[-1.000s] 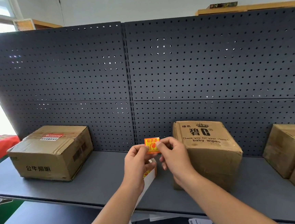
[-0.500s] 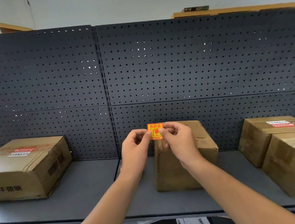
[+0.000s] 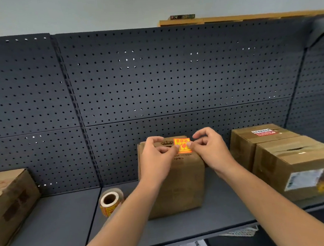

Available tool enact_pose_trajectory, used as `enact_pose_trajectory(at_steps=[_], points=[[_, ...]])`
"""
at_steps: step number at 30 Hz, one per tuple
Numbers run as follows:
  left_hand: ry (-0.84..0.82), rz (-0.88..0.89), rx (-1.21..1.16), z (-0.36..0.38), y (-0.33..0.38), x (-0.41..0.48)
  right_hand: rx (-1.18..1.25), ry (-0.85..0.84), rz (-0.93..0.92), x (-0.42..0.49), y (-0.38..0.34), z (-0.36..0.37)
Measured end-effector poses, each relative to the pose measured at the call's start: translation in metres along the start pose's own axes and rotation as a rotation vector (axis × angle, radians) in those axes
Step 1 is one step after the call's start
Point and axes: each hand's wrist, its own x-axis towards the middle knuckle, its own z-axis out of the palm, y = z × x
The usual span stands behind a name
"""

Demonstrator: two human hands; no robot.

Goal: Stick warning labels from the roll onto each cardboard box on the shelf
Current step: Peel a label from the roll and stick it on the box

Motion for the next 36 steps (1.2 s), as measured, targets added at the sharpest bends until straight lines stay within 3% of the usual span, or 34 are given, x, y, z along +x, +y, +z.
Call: enact_pose_trajectory(at_steps=[10, 36], points=[[-0.024, 0.019, 0.386, 0.034, -0.014, -0.002, -0.146, -0.046, 0.071, 0.011, 0.041, -0.017], [-0.027, 0.042, 0.657, 0.039, -0.016, -0.001, -0.255, -0.044, 0.081, 0.007, 0.046, -0.013]])
